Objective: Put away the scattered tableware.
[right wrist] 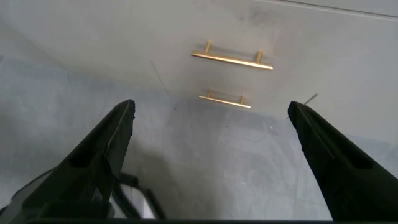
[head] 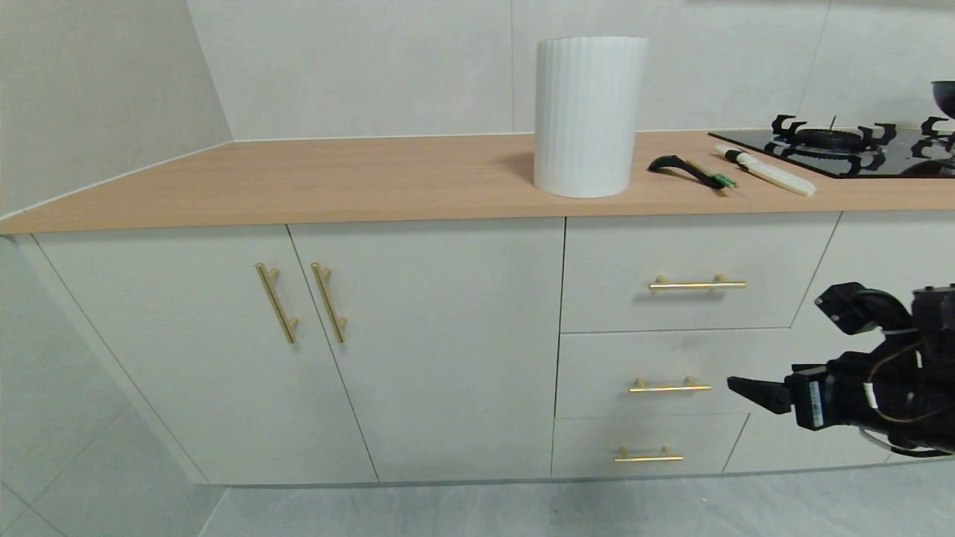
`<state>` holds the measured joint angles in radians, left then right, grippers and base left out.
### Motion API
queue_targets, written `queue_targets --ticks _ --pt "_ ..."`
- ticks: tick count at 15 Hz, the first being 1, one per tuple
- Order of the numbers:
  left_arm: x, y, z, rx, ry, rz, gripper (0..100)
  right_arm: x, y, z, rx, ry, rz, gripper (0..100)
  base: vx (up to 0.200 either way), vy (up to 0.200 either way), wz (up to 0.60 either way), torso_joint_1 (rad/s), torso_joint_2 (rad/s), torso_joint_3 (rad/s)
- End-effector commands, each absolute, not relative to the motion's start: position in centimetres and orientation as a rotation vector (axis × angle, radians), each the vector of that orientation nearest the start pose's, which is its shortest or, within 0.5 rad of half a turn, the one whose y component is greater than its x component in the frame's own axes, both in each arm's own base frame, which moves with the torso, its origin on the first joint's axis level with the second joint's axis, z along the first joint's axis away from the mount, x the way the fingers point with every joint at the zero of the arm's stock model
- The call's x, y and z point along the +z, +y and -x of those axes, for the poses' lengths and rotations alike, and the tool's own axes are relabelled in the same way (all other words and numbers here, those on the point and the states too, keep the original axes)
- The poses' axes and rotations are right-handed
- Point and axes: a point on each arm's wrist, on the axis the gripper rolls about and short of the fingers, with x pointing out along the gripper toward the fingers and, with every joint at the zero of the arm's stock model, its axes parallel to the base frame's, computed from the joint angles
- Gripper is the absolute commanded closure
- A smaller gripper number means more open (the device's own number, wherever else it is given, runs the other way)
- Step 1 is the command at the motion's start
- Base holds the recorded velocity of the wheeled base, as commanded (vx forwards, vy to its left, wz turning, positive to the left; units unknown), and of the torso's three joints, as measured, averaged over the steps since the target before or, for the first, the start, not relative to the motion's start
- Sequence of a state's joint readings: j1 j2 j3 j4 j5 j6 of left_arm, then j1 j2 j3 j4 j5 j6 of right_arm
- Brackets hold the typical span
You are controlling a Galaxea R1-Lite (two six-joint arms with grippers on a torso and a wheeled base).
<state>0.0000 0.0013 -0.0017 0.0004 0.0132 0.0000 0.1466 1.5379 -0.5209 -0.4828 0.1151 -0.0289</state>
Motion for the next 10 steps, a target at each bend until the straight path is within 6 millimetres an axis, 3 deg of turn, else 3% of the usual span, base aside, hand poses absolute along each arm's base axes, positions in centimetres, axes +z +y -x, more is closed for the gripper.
queue_targets --ticks 1,6,10 --pt "7.6 0.0 2.3 0.014 0.002 0.0 0 9.1 3.8 -27.3 0.246 0.644 0.033 0 0.0 0.0 0.0 0.0 0.0 0.0" --pt "7.6 0.0 2.3 0.014 0.0 0.0 0 2.9 3.5 -32.4 0.201 0.65 0.031 0 0.0 0.0 0.0 0.0 0.0 0.0" --pt "7.6 0.0 2.3 0.014 0.0 0.0 0 -0.5 3.6 -34.2 0.156 0.629 0.045 0 0.0 0.0 0.0 0.0 0.0 0.0"
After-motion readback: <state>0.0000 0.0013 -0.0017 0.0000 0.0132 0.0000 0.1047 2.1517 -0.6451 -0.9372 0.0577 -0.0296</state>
